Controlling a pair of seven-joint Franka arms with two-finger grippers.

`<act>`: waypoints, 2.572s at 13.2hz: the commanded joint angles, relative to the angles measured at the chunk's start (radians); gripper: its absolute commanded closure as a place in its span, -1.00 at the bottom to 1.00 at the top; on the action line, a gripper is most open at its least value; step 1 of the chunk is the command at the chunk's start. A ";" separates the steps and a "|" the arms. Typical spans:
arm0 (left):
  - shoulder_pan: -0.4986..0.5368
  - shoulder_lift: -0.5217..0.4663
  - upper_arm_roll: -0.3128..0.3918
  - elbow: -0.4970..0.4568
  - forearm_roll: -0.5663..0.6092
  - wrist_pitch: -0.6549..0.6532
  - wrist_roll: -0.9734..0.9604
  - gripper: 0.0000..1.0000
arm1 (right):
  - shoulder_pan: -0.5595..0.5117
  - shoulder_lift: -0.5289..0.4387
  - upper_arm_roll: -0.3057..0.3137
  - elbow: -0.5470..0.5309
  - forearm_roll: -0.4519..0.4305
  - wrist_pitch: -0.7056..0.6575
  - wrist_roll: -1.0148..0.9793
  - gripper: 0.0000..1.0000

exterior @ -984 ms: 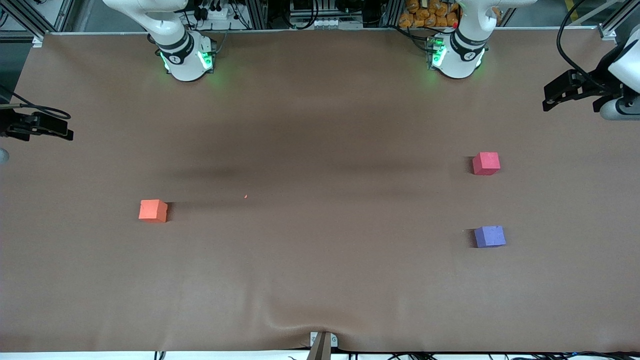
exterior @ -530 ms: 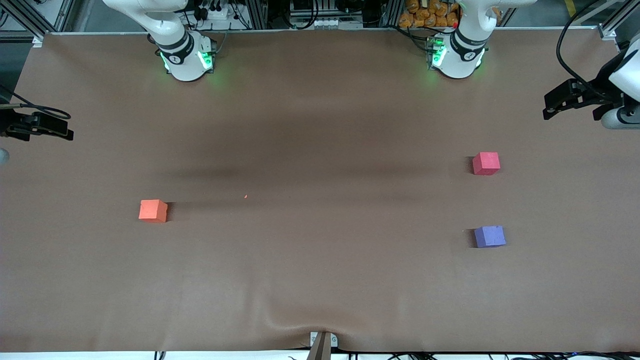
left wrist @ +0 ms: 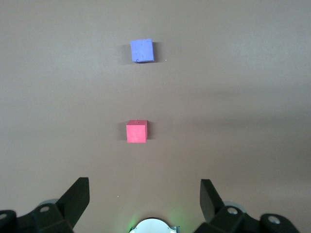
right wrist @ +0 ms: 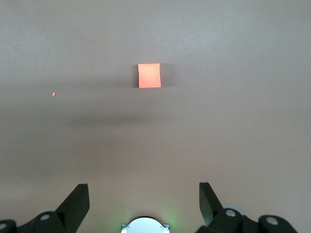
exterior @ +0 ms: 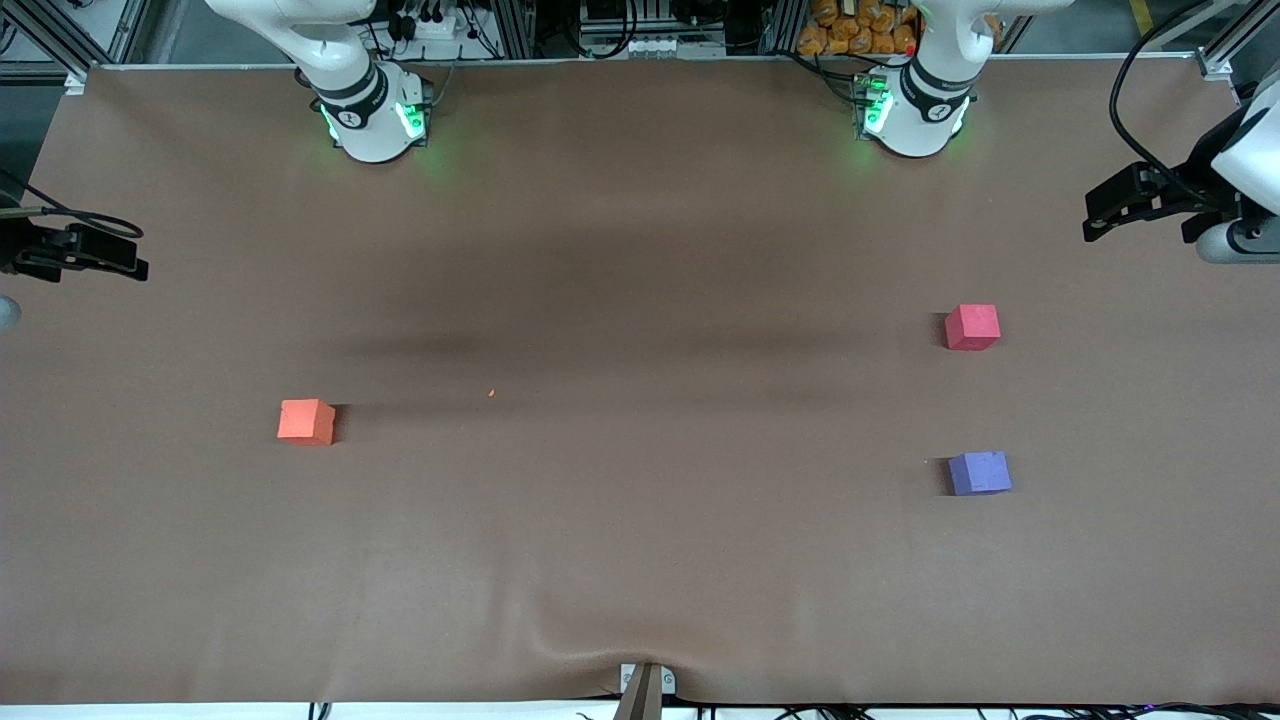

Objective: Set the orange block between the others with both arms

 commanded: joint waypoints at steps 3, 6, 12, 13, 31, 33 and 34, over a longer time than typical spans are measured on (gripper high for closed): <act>0.002 -0.002 0.001 -0.012 -0.001 0.007 0.001 -1.00 | 0.004 -0.016 -0.002 -0.002 0.010 -0.012 0.007 -1.00; 0.005 -0.002 0.001 -0.019 0.000 0.007 0.001 -1.00 | 0.007 -0.016 -0.001 -0.004 0.012 -0.015 0.014 -1.00; 0.004 0.001 0.001 -0.024 -0.001 0.007 -0.001 -1.00 | 0.011 -0.015 0.001 -0.008 0.010 -0.015 0.007 -1.00; 0.004 0.002 0.001 -0.025 -0.001 0.007 -0.001 -1.00 | 0.011 -0.015 0.001 -0.010 0.010 -0.015 0.009 -1.00; -0.002 0.014 0.001 -0.036 0.000 0.010 -0.002 -1.00 | 0.025 0.008 0.001 -0.075 0.013 0.054 0.011 -1.00; -0.002 0.017 0.001 -0.038 0.000 0.010 -0.002 -1.00 | 0.030 0.042 0.002 -0.109 0.013 0.118 0.011 -1.00; -0.002 0.017 0.001 -0.039 0.000 0.010 -0.002 -1.00 | 0.031 0.059 0.002 -0.143 0.013 0.170 0.011 -1.00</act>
